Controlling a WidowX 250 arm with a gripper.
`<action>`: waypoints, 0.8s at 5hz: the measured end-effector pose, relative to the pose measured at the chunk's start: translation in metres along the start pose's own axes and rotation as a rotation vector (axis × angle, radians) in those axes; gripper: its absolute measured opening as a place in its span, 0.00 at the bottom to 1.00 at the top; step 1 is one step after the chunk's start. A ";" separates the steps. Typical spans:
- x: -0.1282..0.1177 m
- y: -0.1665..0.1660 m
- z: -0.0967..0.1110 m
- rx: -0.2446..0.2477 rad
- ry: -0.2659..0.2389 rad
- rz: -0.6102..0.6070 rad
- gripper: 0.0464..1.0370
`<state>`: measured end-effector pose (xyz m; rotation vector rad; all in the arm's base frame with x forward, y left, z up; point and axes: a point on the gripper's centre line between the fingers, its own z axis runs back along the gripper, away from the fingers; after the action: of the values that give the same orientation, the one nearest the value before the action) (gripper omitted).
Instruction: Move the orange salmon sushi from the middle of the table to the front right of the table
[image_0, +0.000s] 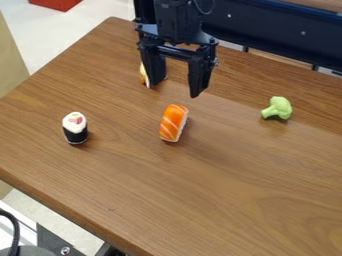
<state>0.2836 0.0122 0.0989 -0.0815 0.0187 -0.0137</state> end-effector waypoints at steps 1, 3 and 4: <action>-0.002 0.000 -0.006 -0.002 0.024 0.005 0.97; -0.001 0.003 -0.016 0.014 0.029 0.024 0.97; 0.005 0.009 -0.021 0.033 -0.001 0.112 0.97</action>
<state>0.2879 0.0196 0.0775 -0.0475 0.0219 0.0979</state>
